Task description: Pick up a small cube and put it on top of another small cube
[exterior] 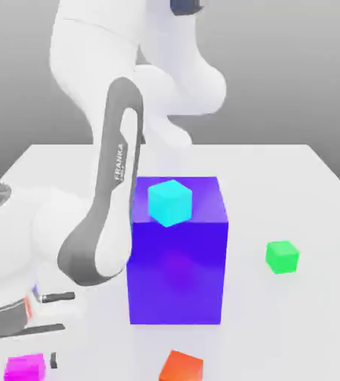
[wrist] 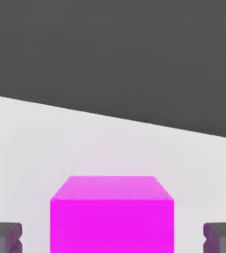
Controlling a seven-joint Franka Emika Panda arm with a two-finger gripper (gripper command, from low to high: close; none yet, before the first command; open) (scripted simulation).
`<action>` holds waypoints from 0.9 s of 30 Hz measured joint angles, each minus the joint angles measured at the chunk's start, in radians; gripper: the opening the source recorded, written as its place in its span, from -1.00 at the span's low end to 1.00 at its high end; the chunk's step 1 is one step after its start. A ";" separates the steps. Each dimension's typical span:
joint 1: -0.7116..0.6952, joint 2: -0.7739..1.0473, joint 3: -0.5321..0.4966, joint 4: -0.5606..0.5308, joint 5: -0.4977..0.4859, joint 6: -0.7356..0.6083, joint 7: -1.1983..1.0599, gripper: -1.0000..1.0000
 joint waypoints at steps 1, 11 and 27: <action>0.000 0.000 0.000 0.000 0.000 -0.001 0.000 -1.00; 0.085 -0.186 -0.026 -0.079 -0.074 -0.111 0.027 -1.00; 0.420 -0.496 0.400 -0.391 -0.093 -0.104 -0.293 -1.00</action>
